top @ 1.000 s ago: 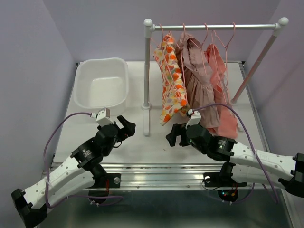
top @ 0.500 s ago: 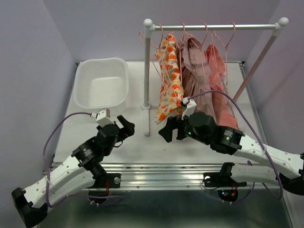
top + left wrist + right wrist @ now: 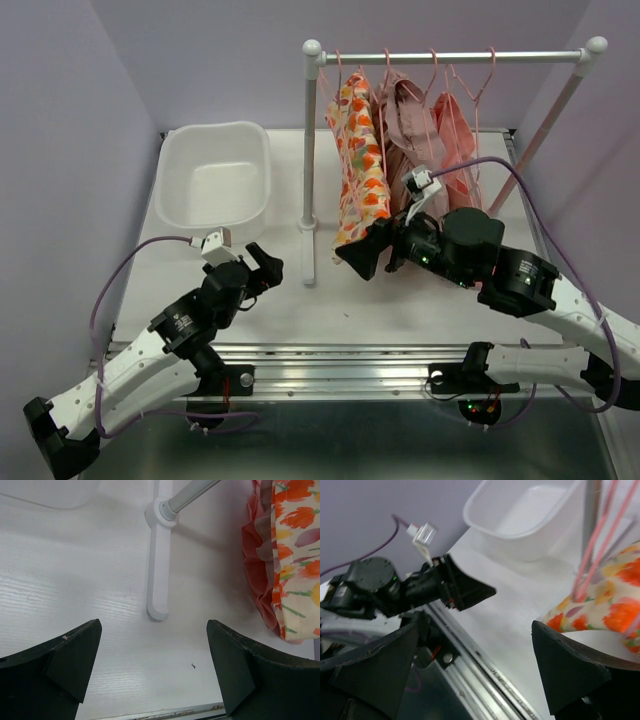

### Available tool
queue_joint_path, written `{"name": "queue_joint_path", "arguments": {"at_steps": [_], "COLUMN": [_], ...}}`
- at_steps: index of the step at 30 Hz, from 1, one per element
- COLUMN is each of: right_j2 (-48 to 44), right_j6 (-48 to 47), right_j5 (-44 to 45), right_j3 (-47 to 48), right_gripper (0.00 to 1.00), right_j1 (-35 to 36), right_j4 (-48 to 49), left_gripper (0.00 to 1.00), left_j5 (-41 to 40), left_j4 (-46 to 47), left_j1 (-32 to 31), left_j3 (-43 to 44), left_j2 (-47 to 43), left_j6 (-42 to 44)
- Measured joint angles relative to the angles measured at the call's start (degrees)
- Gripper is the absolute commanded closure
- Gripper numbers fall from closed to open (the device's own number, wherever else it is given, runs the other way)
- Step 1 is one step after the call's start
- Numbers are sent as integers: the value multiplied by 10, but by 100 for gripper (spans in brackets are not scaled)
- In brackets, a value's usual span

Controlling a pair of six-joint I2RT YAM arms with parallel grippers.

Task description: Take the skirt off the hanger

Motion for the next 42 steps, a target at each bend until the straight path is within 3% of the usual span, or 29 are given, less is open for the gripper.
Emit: {"name": "queue_joint_path", "arguments": {"at_steps": [8,17,25,34,35,39,41,42], "right_j2": [153,288,339,372,379,403,416,421], "right_j6": [-73,-165,-198,-220,-220,-221,-221,-221], "right_j5": [224,389,383,350,340,311,303,300], "right_j3": [198,346,407,414,414,414,414,413], "right_gripper": [0,0,0,0,2,31,38,46], "right_j1": [0,-15,-127,-184,-191,-212,-221,-224], "right_j4": [-23,-33,-33,-18,-17,-17,-16,-16], "left_gripper": [1,1,1,1,1,1,1,1], "left_j5": [2,2,3,4,4,4,4,4], "left_j4": [4,4,4,9,10,12,12,12], "left_j1": [0,0,0,0,0,0,0,0], "left_j3": [0,0,0,0,0,0,0,0], "left_j2": [2,3,-1,1,2,9,12,15], "left_j6": [8,8,8,8,8,8,8,8]}}
